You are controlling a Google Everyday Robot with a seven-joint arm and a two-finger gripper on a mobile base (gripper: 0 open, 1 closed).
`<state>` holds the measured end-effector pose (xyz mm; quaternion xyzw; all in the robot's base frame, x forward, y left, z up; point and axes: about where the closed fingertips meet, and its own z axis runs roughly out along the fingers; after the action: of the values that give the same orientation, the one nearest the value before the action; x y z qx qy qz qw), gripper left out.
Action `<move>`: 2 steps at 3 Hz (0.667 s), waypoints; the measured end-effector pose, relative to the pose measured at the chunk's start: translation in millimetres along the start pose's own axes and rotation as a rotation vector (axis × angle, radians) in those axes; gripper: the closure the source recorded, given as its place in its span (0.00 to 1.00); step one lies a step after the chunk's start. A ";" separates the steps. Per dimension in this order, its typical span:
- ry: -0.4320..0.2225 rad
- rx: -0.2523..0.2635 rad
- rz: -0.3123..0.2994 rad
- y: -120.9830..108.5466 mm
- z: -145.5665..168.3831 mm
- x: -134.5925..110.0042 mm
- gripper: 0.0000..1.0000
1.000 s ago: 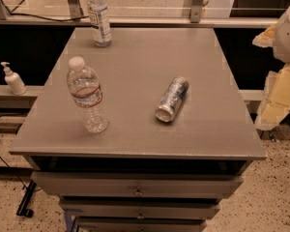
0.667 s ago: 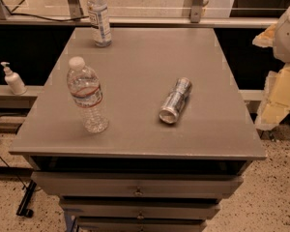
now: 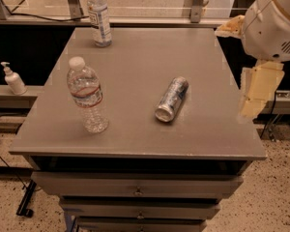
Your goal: Place redbull can upright
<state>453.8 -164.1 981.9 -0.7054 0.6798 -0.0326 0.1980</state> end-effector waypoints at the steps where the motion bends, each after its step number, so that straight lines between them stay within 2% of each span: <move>1: -0.043 0.000 -0.215 -10.7 15.6 -24.9 0.00; 2: -0.040 0.008 -0.436 -22.3 34.5 -35.7 0.00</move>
Offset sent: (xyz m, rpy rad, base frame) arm 0.0511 0.0562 -0.0333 -0.2124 -0.1922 0.7040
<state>483.2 -121.4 965.4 -0.8356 0.5068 -0.0634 0.2025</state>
